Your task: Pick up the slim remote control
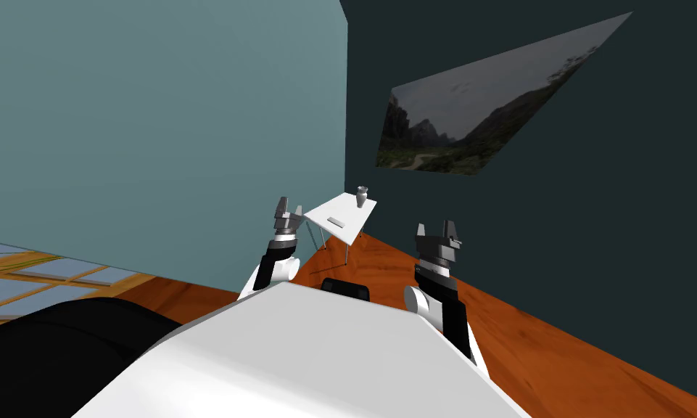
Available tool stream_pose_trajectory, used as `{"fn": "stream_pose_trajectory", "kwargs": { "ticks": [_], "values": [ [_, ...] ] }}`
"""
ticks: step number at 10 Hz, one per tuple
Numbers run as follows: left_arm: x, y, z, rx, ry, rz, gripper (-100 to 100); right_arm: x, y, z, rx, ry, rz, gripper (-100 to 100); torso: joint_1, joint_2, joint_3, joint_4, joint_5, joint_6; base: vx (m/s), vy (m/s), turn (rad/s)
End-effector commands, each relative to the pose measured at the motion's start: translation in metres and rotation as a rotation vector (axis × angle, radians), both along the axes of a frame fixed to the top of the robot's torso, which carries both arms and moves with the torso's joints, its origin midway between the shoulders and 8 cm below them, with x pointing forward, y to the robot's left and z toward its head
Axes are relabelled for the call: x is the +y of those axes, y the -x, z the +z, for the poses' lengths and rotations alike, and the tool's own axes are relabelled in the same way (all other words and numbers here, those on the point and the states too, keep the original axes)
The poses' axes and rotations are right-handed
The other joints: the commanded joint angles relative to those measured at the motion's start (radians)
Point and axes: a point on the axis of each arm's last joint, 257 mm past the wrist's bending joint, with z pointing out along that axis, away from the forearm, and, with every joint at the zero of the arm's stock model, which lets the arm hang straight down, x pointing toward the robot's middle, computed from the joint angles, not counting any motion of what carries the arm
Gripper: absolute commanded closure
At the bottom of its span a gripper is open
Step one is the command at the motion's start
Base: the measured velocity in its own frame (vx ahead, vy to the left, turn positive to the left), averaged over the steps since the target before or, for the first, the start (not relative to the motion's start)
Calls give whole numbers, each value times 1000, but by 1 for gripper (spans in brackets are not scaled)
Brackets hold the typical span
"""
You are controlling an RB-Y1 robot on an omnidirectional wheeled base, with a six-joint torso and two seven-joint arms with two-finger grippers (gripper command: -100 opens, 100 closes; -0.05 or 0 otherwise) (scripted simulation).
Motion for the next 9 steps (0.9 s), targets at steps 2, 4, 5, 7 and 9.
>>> {"fn": "stream_pose_trajectory", "kwargs": {
  "ticks": [2, 4, 5, 7, 9],
  "values": [
    [-4, -12, -6, 40, -35, -33, -100, 0, 0, 0, 0, 0, 0, 0, 1, 0, 0, 0, 0, 0, -13, 18, -17],
    [-4, -29, -14, 88, -56, -59, -100, 0, 0, 0, 0, 0, 0, 0, 3, 2, 1, 0, 1, 0, -36, 41, -34],
    [-4, -30, -15, 94, -55, -59, -100, 0, 0, 0, 0, 0, 0, 0, 4, 2, 1, 0, 1, 0, -29, 37, -17],
    [-2, -49, -24, 148, -71, -81, -100, 0, 0, 0, 0, 0, 0, 0, 2, 2, 1, 0, 1, 0, -31, 35, -47],
    [1, -63, -32, 193, -76, -88, -100, 0, 0, 0, 0, 0, 0, 0, 3, 2, 1, 0, 1, 0, -27, 38, -25]
  ]
}}
